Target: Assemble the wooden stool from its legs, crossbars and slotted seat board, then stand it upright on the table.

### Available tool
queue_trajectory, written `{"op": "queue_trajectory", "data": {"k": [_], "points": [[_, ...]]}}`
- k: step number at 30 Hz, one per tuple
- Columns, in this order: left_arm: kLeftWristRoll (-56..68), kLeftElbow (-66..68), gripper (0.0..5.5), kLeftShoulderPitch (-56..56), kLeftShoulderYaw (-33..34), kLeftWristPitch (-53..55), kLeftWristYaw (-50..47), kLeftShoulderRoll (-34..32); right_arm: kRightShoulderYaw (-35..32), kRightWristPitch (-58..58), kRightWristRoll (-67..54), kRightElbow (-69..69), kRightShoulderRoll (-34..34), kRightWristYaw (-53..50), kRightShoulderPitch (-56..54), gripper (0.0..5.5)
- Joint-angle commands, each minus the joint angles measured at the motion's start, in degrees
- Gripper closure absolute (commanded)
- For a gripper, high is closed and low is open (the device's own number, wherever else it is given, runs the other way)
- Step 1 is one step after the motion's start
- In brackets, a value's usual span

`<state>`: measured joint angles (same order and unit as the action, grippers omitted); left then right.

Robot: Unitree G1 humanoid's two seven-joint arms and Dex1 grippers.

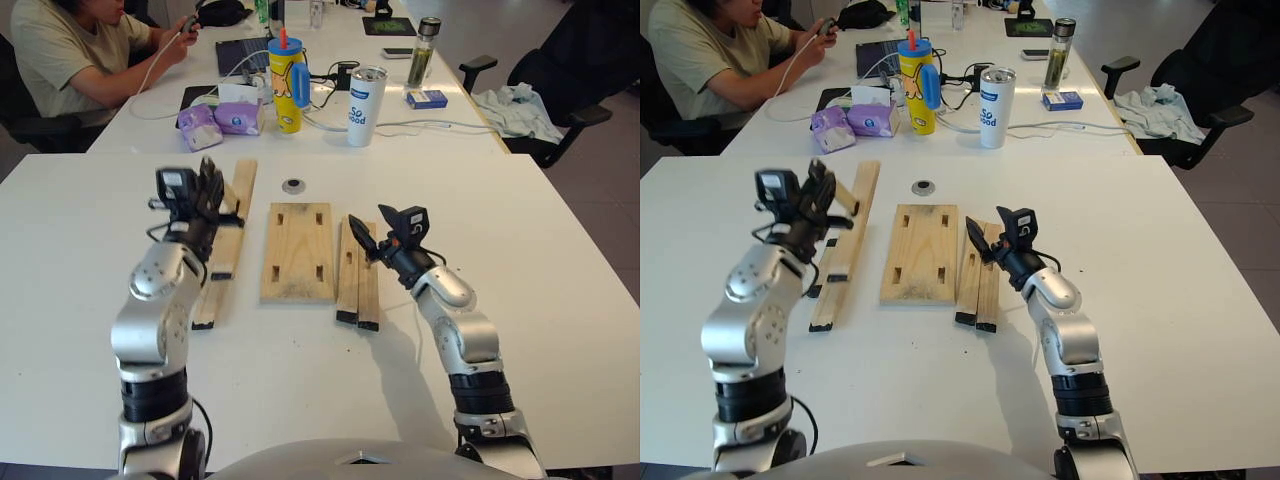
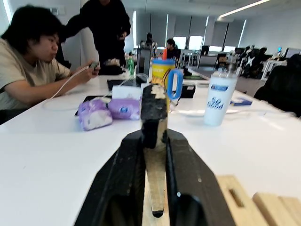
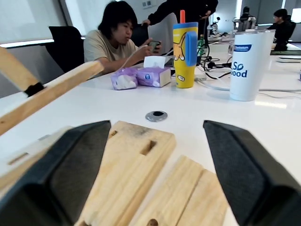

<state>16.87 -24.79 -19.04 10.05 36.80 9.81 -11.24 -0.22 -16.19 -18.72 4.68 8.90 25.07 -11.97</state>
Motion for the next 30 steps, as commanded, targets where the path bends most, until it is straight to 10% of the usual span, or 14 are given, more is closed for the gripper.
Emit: {"op": "queue_trajectory", "data": {"k": [1, 8, 25, 30], "points": [[7.16, 5.69, 5.1, -5.89, 1.34, 1.2, 8.32, -2.89, -4.78, -3.35, -7.69, -3.84, 1.91, 5.48, -5.28, 1.2], [30.95, 13.23, 5.1, -12.28, 8.34, 13.24, 19.06, -3.7, -14.49, -29.23, -37.07, -7.7, 4.82, 16.09, -9.03, 0.11], [56.82, 21.96, 5.1, -15.39, 11.12, 28.76, 17.47, -4.05, -22.22, -49.26, -65.35, -7.69, 8.53, 12.01, -11.99, 0.1], [60.8, 22.43, 5.1, -15.54, 10.94, 30.06, 15.23, -4.64, -21.32, -48.28, -64.89, -5.9, 8.29, 12.11, -10.78, 0.98]]}}
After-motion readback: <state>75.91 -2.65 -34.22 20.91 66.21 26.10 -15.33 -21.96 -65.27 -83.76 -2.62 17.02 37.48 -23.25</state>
